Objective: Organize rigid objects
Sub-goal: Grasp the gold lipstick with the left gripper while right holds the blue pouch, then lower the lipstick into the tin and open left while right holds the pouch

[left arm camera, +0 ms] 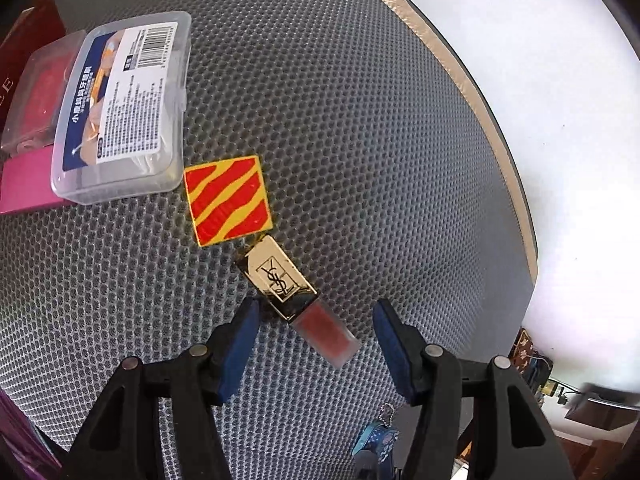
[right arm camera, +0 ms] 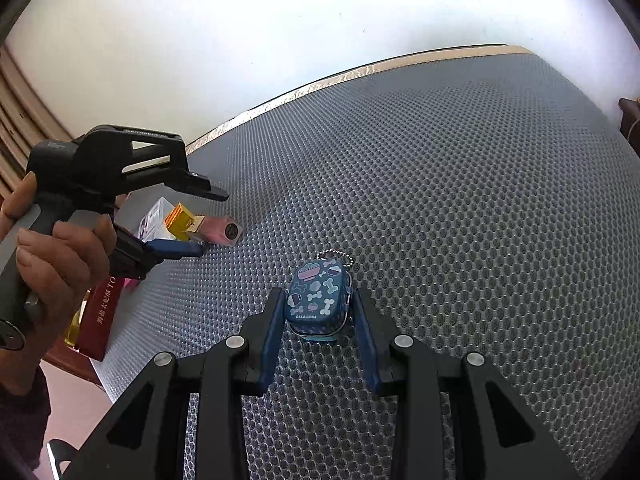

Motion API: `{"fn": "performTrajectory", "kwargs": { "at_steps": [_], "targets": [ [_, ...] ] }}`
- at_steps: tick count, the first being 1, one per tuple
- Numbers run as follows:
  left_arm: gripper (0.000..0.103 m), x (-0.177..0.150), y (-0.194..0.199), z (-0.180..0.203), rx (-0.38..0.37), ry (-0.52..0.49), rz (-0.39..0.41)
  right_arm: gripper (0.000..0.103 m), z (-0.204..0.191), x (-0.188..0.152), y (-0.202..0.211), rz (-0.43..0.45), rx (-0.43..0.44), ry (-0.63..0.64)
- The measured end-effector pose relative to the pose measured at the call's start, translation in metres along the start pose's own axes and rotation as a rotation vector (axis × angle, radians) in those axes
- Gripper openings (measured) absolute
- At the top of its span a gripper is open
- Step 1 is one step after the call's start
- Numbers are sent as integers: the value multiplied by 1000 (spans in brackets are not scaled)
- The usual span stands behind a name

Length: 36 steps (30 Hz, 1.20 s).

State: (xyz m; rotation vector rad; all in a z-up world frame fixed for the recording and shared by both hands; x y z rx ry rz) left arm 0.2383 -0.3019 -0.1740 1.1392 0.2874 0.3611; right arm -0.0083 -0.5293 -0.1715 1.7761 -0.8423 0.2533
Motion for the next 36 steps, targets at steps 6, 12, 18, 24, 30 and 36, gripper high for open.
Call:
{"fn": "performTrajectory", "kwargs": {
  "at_steps": [6, 12, 18, 24, 30, 36],
  "targets": [
    [25, 3, -15, 14, 55, -36, 5, 32, -10, 2, -11, -11, -51, 34],
    [21, -11, -13, 13, 33, -131, -13, 32, -21, 1, -23, -11, -80, 58],
    [21, -48, 8, 13, -4, -330, -13, 32, -25, -1, -22, -7, -90, 62],
    [21, -85, 51, -18, -15, -434, 20, 32, -30, -4, -25, -3, -118, 83],
    [21, -100, 103, -90, -20, -382, 64, 32, -37, -7, -29, -1, -133, 91],
    [21, -50, 165, -172, 43, -332, 178, 30, -41, -8, -33, -1, -161, 102]
  ]
}}
Point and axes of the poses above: each gripper's, at about its wrist camera, not at the fingertips, and y roughly against the way its jaws point, z to its right, x to its top, the point moved 7 cm from there along -y, roughly the way its jaws point, and after that the axes turned 5 degrees about y, right-handed, at the moved point
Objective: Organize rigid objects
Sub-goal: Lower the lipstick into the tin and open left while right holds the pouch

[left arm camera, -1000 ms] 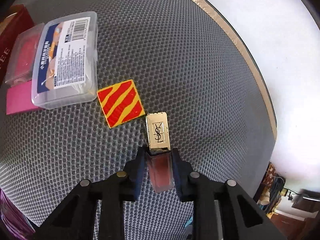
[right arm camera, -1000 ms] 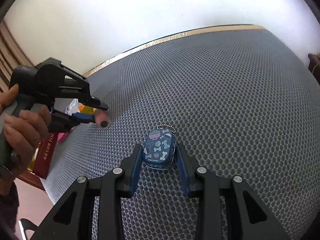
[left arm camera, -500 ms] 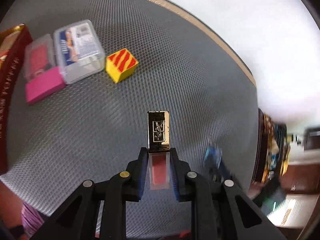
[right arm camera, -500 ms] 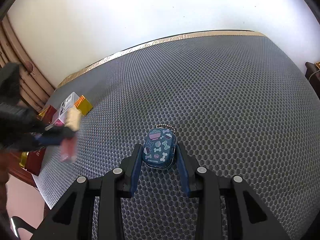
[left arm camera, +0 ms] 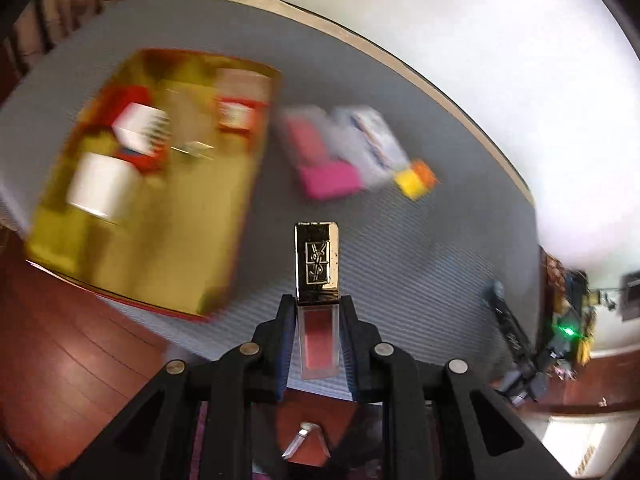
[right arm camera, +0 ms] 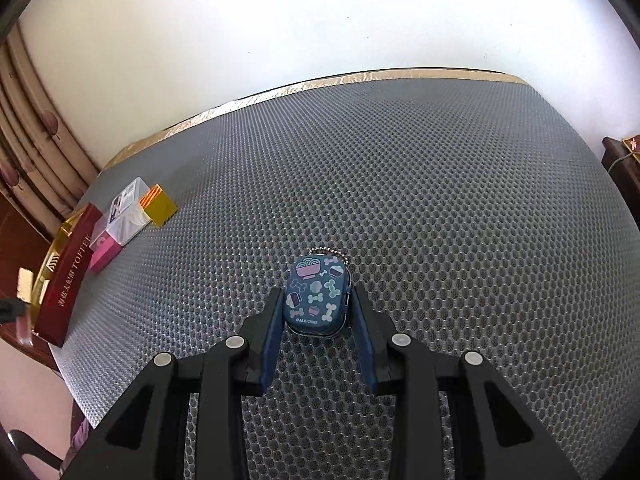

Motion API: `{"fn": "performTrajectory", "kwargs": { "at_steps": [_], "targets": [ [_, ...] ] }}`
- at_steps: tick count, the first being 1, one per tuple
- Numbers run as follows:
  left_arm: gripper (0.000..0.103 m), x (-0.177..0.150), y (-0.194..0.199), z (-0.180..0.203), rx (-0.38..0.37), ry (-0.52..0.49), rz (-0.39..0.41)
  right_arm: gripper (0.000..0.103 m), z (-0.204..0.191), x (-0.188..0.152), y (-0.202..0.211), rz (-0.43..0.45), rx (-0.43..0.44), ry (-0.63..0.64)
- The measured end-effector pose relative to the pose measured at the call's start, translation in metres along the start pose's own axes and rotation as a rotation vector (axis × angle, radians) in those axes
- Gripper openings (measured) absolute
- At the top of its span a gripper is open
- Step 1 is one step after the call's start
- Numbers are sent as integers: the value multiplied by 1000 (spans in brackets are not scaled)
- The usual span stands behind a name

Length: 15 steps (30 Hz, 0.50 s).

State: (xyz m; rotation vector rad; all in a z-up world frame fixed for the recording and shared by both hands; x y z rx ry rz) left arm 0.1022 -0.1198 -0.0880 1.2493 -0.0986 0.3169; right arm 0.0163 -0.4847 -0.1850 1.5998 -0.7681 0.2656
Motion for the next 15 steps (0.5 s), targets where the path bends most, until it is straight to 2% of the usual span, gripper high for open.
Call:
{"fn": "performTrajectory", "kwargs": {
  "at_steps": [2, 8, 10, 15],
  "targets": [
    [21, 16, 12, -40, 32, 11, 20, 30, -2, 0, -1, 0, -4, 1],
    [22, 51, 7, -91, 114, -2, 61, 30, -5, 1, -4, -1, -16, 10],
    [22, 61, 3, -103, 125, -2, 68, 30, -7, 1, -5, -2, -20, 13],
    [22, 69, -21, -106, 122, 7, 44, 30, -10, 2, -7, -2, -27, 17]
  ]
}}
Point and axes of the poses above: each gripper's, at about its wrist camera, not at the fingertips, and y roughly against the way its jaws point, z to its right, x to its top, the point moved 7 cm from there along -y, roughly the way its jaws point, and after that the axes turned 5 degrees about y, right-handed, at the moved point
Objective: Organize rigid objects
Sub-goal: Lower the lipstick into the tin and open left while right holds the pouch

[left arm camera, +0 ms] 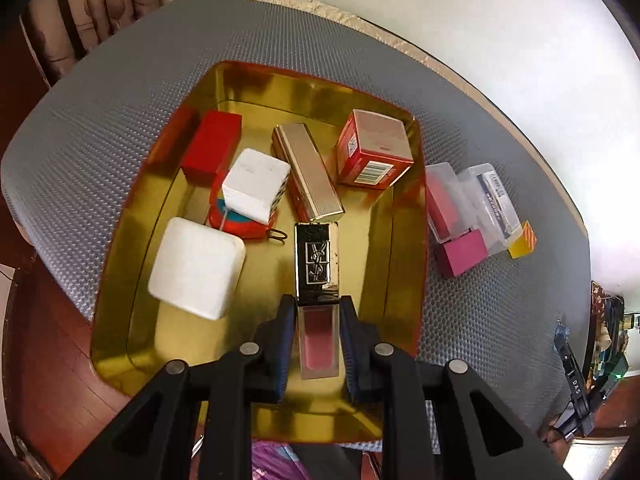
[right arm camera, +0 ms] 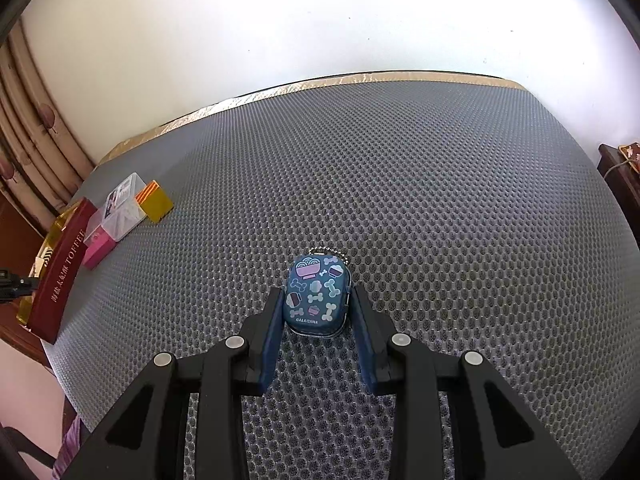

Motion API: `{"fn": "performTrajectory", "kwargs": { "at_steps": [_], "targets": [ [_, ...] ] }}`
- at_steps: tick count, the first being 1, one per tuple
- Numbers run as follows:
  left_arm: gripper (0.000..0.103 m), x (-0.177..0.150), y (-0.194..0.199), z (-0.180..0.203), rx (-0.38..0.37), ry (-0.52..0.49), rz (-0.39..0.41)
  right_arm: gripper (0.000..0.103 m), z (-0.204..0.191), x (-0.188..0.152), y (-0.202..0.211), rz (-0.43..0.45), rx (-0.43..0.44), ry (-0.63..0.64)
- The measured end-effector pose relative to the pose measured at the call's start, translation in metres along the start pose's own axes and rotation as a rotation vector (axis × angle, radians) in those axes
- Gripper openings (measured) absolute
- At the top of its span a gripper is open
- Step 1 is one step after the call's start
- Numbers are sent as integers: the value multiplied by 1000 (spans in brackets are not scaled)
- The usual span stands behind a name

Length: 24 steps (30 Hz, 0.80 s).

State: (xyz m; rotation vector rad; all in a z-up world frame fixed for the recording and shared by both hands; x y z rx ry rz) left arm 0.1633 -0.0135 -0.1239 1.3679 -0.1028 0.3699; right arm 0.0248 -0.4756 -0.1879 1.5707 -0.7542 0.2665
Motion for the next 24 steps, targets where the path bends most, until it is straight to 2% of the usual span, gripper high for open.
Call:
{"fn": "performTrajectory", "kwargs": {
  "at_steps": [9, 11, 14, 19, 24],
  "targets": [
    [22, 9, -13, -3, 38, -28, 14, 30, -2, 0, -2, -1, -11, 7],
    [23, 10, -9, -4, 58, -43, 46, 30, -2, 0, -2, -1, -12, 6],
    [31, 12, -1, -5, 69, -49, 80, 30, -3, 0, -3, -1, -11, 6],
    [32, 1, 26, -13, 45, -13, 155, 29, -3, 0, -2, 2, -21, 9],
    [33, -19, 56, -32, 62, 24, 243, 29, -6, 0, -1, -4, -50, 24]
  ]
}}
Point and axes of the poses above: each gripper's, at about its wrist camera, not at the fingertips, and y roughly against the way its jaws point, z to its right, x to its top, the point moved 7 cm from there along -y, roughly the way its jaws point, and after that the axes turned 5 degrees about y, right-handed, at the moved point
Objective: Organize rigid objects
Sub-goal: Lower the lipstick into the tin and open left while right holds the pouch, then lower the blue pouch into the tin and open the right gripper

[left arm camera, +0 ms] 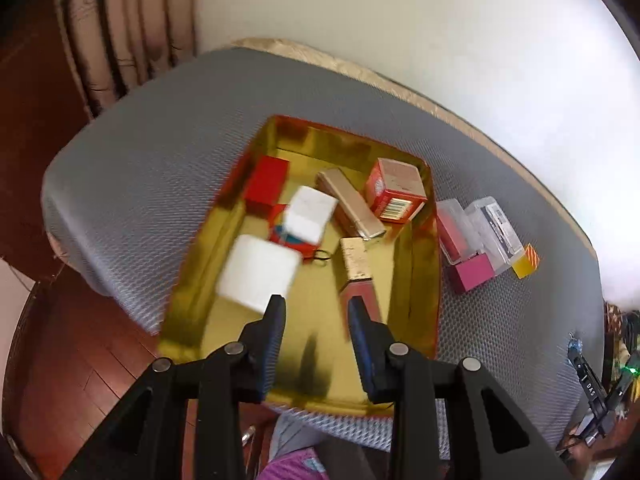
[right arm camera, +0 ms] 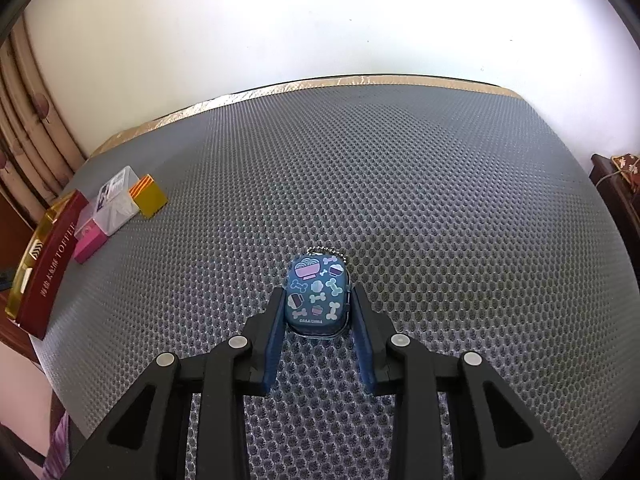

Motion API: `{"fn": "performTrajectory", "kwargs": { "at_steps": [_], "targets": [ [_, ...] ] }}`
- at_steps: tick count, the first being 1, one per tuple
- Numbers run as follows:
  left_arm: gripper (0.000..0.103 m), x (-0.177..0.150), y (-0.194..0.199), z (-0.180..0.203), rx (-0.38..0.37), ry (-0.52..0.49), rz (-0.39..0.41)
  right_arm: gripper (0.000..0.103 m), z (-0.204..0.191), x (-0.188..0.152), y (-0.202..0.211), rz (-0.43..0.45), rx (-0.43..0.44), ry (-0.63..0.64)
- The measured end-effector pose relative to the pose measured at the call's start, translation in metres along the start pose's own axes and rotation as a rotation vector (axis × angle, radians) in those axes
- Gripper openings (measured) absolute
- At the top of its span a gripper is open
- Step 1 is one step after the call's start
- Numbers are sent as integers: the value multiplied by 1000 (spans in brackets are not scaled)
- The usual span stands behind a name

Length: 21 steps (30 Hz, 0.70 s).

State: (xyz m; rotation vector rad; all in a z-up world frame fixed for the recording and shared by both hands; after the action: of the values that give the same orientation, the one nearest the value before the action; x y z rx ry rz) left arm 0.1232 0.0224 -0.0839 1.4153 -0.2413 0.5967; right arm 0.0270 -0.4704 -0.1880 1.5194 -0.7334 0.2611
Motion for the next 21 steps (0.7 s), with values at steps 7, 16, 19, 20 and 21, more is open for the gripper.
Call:
{"fn": "performTrajectory", "kwargs": {
  "at_steps": [7, 16, 19, 20, 21],
  "targets": [
    [34, -13, 38, -43, 88, 25, 134, 29, -37, 8, 19, -6, 77, 6],
    [35, -15, 47, -81, 178, 40, 218, 29, -226, 72, 37, 13, 360, 235],
    [35, -16, 39, -89, 157, 70, 186, 29, -295, 89, 28, -10, 452, 297],
    [35, -17, 36, -92, 152, 83, 174, 29, -323, 96, 19, -28, 483, 323],
    [35, -18, 34, -95, 145, 90, 162, 29, -339, 99, 12, -38, 492, 342]
  ]
}}
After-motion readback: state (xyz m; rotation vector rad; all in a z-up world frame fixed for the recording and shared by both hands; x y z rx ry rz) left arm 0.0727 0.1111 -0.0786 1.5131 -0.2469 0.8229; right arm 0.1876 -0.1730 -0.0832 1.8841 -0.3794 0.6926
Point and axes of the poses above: each gripper's, at about its wrist camera, not at the fingertips, and y roughly against the way its jaws point, z to its right, x to its top, the point moved 7 cm from there along -y, roughly the way its jaws point, and after that the axes turned 5 degrees about y, right-handed, at the moved point
